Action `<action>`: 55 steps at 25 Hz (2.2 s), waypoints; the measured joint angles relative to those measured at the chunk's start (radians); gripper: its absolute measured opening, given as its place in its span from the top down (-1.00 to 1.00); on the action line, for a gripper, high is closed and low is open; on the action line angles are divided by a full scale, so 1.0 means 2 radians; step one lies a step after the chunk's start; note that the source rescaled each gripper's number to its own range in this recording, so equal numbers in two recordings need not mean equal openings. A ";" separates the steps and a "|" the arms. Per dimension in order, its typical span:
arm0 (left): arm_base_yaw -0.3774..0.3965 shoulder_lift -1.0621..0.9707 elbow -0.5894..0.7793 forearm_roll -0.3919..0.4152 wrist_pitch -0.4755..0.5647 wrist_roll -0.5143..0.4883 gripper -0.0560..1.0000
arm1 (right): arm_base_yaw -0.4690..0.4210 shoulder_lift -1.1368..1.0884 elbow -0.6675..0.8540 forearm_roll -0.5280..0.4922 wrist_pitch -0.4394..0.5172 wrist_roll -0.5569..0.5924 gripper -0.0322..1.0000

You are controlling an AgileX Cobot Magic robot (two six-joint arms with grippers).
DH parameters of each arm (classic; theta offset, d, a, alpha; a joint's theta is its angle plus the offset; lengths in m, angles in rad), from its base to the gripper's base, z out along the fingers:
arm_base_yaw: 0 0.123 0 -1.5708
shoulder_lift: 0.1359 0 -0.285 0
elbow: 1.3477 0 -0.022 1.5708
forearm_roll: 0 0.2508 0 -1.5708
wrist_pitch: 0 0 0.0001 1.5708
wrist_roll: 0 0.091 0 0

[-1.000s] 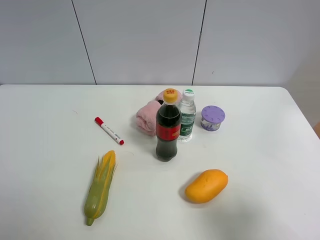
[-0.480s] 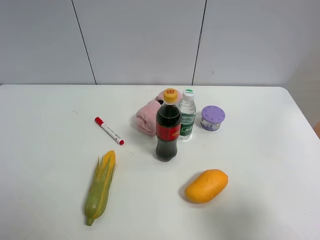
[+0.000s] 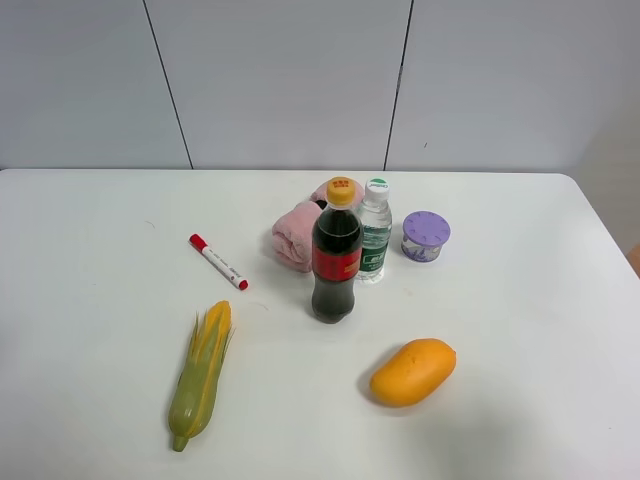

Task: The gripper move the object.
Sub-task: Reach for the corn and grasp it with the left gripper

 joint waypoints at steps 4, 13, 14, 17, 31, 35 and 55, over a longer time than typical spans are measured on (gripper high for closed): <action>0.000 0.109 -0.017 -0.037 0.015 0.035 -1.00 | 0.000 0.000 0.000 0.000 0.000 0.000 -1.00; -0.123 0.181 -0.020 -0.046 -0.041 0.047 -1.00 | 0.000 0.000 0.000 0.000 0.000 0.000 -1.00; -0.144 0.184 -0.020 -0.035 -0.055 0.033 -1.00 | 0.000 0.000 0.000 0.000 0.000 0.000 -1.00; -0.222 0.206 -0.020 0.033 -0.073 -0.038 -1.00 | 0.000 0.000 0.000 0.000 0.000 0.000 -1.00; -0.378 0.389 -0.020 0.174 -0.169 -0.236 -1.00 | 0.000 0.000 0.000 0.000 -0.001 0.000 -1.00; -0.378 0.432 -0.020 0.169 -0.184 -0.242 -1.00 | 0.000 0.000 0.000 0.000 -0.002 0.000 -1.00; -0.378 0.505 0.098 0.111 -0.385 -0.253 -1.00 | 0.000 0.000 0.000 0.000 -0.002 0.000 -1.00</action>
